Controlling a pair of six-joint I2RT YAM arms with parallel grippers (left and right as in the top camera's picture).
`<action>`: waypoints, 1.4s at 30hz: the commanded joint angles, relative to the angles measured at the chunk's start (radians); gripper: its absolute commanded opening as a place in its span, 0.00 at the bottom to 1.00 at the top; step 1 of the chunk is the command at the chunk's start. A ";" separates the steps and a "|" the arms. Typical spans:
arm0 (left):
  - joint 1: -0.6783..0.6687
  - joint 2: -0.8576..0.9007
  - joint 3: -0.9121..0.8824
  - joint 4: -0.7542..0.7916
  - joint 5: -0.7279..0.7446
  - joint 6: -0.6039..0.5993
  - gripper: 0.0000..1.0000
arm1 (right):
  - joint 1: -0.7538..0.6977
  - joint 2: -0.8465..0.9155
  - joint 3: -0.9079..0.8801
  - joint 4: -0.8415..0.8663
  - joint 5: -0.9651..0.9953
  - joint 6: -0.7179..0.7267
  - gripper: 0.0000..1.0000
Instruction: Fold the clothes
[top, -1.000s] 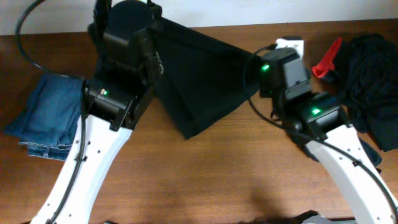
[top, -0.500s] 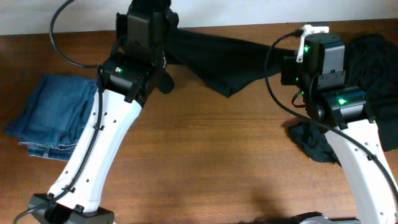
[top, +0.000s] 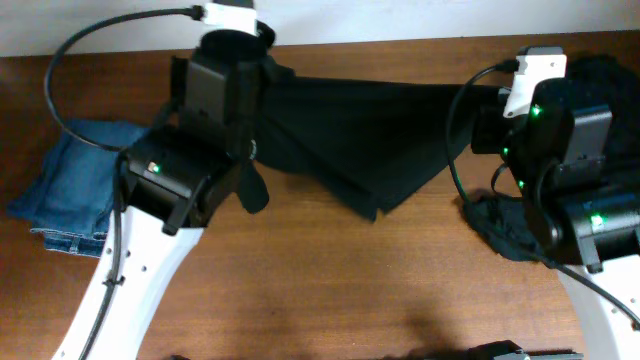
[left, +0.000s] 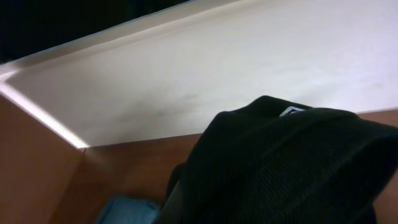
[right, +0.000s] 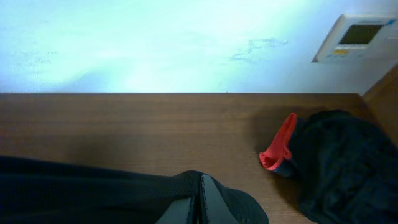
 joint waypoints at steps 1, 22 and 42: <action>0.086 0.050 0.018 0.015 0.034 -0.047 0.01 | -0.012 0.089 0.003 0.013 -0.011 0.000 0.04; 0.230 0.187 0.018 -0.198 0.174 -0.091 0.77 | -0.014 0.256 0.003 -0.142 -0.326 0.038 0.76; 0.374 0.194 -0.389 -0.248 0.530 -0.161 0.76 | 0.339 0.561 -0.241 -0.091 -0.590 0.498 0.69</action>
